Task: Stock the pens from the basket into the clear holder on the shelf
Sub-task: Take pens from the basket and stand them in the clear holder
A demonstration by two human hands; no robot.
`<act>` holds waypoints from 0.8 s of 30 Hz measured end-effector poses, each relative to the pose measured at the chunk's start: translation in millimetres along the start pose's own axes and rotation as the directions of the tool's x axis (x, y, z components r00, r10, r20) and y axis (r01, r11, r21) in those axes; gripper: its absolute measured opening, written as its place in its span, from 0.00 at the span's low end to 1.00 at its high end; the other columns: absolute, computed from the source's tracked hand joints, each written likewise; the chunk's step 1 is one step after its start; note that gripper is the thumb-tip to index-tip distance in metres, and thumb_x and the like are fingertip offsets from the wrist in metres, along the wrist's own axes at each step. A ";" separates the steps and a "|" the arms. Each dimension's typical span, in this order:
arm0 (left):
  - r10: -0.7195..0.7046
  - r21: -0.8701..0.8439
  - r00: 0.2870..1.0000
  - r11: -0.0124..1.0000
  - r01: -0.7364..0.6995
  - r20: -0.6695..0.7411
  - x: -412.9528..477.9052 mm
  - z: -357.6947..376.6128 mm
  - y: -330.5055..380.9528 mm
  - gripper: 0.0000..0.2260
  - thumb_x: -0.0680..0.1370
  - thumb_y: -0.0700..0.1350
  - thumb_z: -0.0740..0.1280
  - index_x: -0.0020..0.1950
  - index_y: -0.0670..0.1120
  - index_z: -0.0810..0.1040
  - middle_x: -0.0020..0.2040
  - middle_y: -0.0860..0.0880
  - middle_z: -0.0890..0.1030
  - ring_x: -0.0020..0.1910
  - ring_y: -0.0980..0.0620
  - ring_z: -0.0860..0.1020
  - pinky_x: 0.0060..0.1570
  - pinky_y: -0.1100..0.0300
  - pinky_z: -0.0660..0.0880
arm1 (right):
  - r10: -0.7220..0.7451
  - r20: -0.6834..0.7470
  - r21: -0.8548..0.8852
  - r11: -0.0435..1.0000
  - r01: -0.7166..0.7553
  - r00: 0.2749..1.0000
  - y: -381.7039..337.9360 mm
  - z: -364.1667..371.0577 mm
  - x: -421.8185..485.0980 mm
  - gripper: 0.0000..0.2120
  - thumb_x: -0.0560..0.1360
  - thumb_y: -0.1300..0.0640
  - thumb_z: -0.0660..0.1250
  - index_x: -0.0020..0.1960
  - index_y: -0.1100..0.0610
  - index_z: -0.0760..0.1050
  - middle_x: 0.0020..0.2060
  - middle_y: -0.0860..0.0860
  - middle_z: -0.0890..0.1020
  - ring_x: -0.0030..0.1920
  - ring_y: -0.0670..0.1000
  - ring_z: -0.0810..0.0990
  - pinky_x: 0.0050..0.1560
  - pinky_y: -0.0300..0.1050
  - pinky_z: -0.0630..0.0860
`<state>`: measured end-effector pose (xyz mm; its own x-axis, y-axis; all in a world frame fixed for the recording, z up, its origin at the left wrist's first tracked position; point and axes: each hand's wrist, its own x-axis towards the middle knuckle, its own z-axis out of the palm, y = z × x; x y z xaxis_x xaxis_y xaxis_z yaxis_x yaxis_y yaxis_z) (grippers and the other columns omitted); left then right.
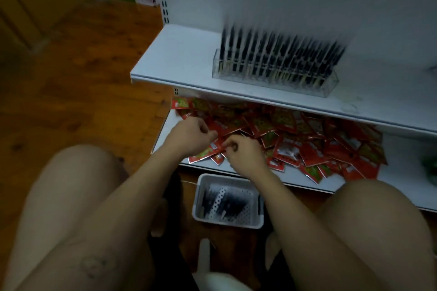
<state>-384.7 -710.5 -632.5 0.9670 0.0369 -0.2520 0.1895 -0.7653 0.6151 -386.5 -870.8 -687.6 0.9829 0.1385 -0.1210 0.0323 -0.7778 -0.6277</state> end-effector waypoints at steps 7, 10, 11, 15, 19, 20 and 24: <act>-0.208 0.035 0.967 0.978 0.205 0.147 -12.8 62.2 -52.4 0.11 0.76 0.52 0.67 0.48 0.44 0.80 0.44 0.46 0.81 0.47 0.46 0.79 0.46 0.57 0.74 | 0.210 0.307 -0.115 0.976 -0.183 0.928 46.9 65.7 -19.9 0.10 0.77 0.57 0.62 0.52 0.56 0.81 0.48 0.55 0.83 0.46 0.56 0.80 0.47 0.49 0.79; -0.288 0.066 0.927 0.958 0.280 0.241 -16.6 86.9 -76.0 0.11 0.75 0.52 0.67 0.48 0.45 0.80 0.49 0.46 0.82 0.50 0.47 0.79 0.49 0.56 0.75 | 0.290 0.401 -0.156 0.956 -0.247 0.869 63.4 82.3 -20.5 0.10 0.76 0.58 0.61 0.44 0.59 0.80 0.40 0.56 0.82 0.43 0.57 0.79 0.45 0.50 0.78; -0.311 0.073 0.912 0.950 0.302 0.266 -15.6 93.5 -82.9 0.10 0.76 0.51 0.66 0.47 0.45 0.80 0.49 0.46 0.82 0.51 0.47 0.79 0.50 0.56 0.75 | 0.317 0.429 -0.175 0.948 -0.267 0.846 67.3 86.2 -19.8 0.11 0.76 0.59 0.61 0.38 0.59 0.77 0.35 0.55 0.79 0.38 0.56 0.77 0.41 0.49 0.75; -0.400 0.075 0.868 0.915 0.396 0.295 3.2 105.3 -105.8 0.10 0.76 0.49 0.67 0.49 0.44 0.80 0.51 0.44 0.82 0.49 0.47 0.79 0.48 0.57 0.74 | 0.380 0.526 -0.212 0.925 -0.316 0.761 80.7 105.3 -10.9 0.17 0.77 0.62 0.59 0.30 0.58 0.64 0.28 0.53 0.68 0.31 0.53 0.66 0.38 0.47 0.66; -0.439 -0.011 0.853 0.888 0.460 0.281 27.2 116.8 -116.5 0.10 0.78 0.47 0.66 0.49 0.42 0.81 0.46 0.45 0.80 0.48 0.48 0.77 0.47 0.60 0.70 | 0.405 0.610 -0.255 0.914 -0.315 0.681 97.3 142.9 -1.6 0.06 0.76 0.59 0.60 0.48 0.59 0.75 0.56 0.61 0.77 0.50 0.58 0.74 0.50 0.48 0.71; -0.452 -0.038 0.842 0.875 0.483 0.295 32.0 122.9 -118.6 0.08 0.78 0.47 0.66 0.45 0.43 0.81 0.42 0.46 0.79 0.45 0.49 0.76 0.46 0.60 0.70 | 0.413 0.634 -0.270 0.911 -0.312 0.654 103.2 155.7 -0.6 0.11 0.76 0.57 0.61 0.55 0.58 0.75 0.62 0.62 0.73 0.55 0.60 0.74 0.55 0.48 0.71; -0.504 -0.096 0.773 0.811 0.577 0.386 46.9 154.8 -131.8 0.10 0.77 0.46 0.67 0.36 0.47 0.76 0.36 0.49 0.78 0.38 0.50 0.77 0.42 0.59 0.73 | 0.421 0.693 -0.263 0.904 -0.338 0.586 122.1 199.7 7.0 0.26 0.75 0.50 0.64 0.72 0.46 0.66 0.71 0.61 0.61 0.67 0.65 0.66 0.69 0.55 0.67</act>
<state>-390.6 -707.3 -841.0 0.5859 0.1657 -0.7932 0.7279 -0.5379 0.4253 -411.8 -842.3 -918.6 0.4640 0.1784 -0.8677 -0.2552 -0.9111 -0.3238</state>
